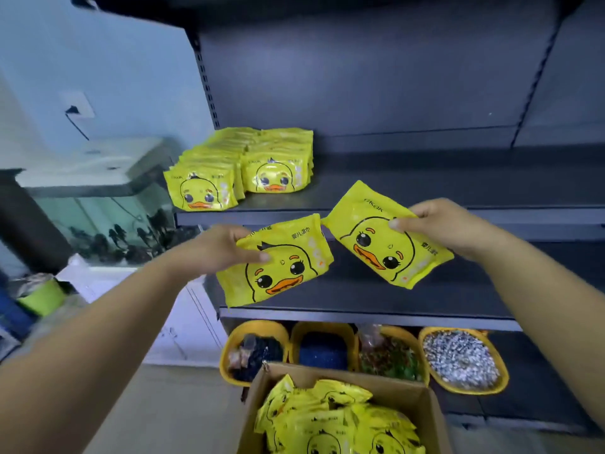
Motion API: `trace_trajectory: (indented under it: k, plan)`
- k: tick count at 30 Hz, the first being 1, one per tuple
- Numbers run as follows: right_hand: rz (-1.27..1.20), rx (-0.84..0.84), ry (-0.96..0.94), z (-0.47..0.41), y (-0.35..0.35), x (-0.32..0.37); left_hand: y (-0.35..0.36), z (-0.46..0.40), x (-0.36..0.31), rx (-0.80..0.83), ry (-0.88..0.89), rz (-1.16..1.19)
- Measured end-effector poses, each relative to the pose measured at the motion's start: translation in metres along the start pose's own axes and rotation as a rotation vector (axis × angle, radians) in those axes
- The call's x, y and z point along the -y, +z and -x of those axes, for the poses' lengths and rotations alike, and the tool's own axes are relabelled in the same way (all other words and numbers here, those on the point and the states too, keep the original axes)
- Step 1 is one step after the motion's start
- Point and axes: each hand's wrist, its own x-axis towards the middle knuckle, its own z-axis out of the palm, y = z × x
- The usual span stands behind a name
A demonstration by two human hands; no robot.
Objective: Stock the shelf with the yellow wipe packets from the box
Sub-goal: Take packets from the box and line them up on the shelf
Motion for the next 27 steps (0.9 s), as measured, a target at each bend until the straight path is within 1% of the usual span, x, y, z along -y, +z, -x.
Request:
trace_trajectory:
  k: [3, 5, 8, 10, 13, 14, 17, 18, 22, 24, 26, 27]
  plan:
    - [-0.030, -0.006, -0.022, -0.010, -0.004, 0.020, -0.027, -0.019, -0.002, -0.041, 0.087, -0.042]
    - [-0.026, -0.003, -0.008, -0.018, -0.003, 0.030, -0.045, -0.044, 0.003, -0.068, 0.097, -0.051]
    - [0.015, -0.011, 0.012, -0.031, 0.000, 0.042, -0.069, -0.088, 0.005, -0.036, 0.151, -0.062]
    - [0.032, -0.013, 0.025, -0.043, 0.002, 0.052, -0.084, -0.120, 0.000, -0.055, 0.184, -0.114]
    - [0.071, -0.049, 0.046, -0.065, 0.006, 0.065, -0.097, -0.168, -0.005, -0.048, 0.250, -0.160]
    - [0.094, -0.074, 0.047, -0.074, 0.008, 0.068, -0.101, -0.188, -0.004, -0.024, 0.266, -0.201]
    - [0.120, -0.121, 0.058, -0.095, 0.013, 0.077, -0.107, -0.236, 0.000, -0.024, 0.310, -0.319]
    - [0.114, -0.132, 0.069, -0.100, 0.016, 0.080, -0.109, -0.247, 0.002, -0.001, 0.317, -0.348]
    - [0.127, -0.137, 0.106, -0.119, 0.026, 0.083, -0.104, -0.280, 0.017, -0.022, 0.345, -0.421]
    - [0.138, -0.127, 0.118, -0.128, 0.032, 0.083, -0.100, -0.284, 0.023, -0.087, 0.389, -0.567]
    - [0.159, -0.107, 0.130, -0.137, 0.037, 0.082, -0.095, -0.285, 0.026, -0.145, 0.483, -0.755]
    - [0.170, -0.092, 0.136, -0.143, 0.040, 0.081, -0.096, -0.286, 0.027, -0.172, 0.513, -0.808]
